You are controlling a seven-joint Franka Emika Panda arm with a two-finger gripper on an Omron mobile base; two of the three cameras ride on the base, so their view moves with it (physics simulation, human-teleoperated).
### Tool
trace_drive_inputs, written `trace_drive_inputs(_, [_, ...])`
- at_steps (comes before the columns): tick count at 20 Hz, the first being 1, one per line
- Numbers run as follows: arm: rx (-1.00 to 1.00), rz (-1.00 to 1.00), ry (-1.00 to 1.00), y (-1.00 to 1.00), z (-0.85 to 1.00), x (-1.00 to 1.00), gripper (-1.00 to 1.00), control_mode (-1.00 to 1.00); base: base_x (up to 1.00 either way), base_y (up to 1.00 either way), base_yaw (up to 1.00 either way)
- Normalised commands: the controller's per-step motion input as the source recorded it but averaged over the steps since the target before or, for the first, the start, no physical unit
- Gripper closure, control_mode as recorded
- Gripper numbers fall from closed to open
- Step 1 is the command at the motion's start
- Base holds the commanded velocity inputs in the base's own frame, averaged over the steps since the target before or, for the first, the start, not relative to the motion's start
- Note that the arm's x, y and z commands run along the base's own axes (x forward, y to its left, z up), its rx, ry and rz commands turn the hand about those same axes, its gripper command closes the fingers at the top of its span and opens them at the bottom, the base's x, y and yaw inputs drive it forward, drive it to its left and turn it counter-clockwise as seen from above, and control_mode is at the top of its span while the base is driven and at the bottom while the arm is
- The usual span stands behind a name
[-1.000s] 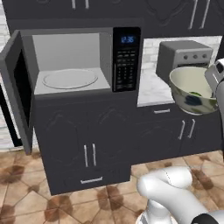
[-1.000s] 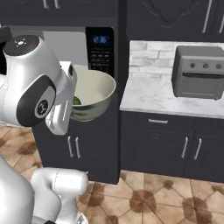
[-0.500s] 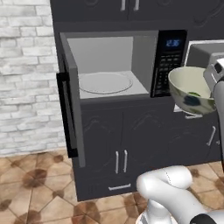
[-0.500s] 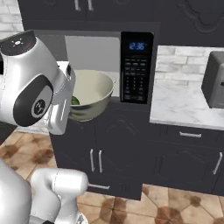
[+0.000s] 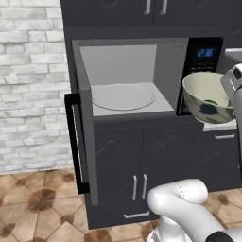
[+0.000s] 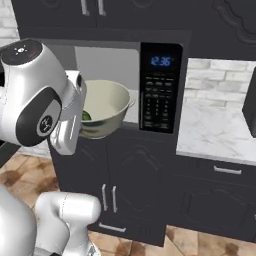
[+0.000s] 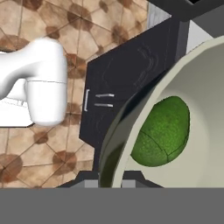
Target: Pick the avocado from the sink and place it in the bowl. Then pick the bowl and place it in the microwave. Then close the microwave door and press the start button.
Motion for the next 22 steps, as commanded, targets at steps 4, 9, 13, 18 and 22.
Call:
trace_drive_inputs(4, [0.0,0.0,0.0,0.0,0.0,0.0,1.0,1.0,0.35,0.08,-0.01])
trace_drive_inputs(9, [0.0,0.0,0.0,0.0,0.0,0.0,1.0,1.0,-0.04,0.31,-0.12])
trace_drive_inputs(13, [0.0,0.0,0.0,0.0,0.0,0.0,1.0,1.0,-0.2,0.33,-0.15])
trace_drive_inputs(18, [0.0,0.0,0.0,0.0,0.0,0.0,1.0,1.0,-0.06,0.28,-0.12])
trace_drive_inputs(22, [0.0,0.0,0.0,0.0,0.0,0.0,1.0,1.0,-0.1,0.12,-0.01])
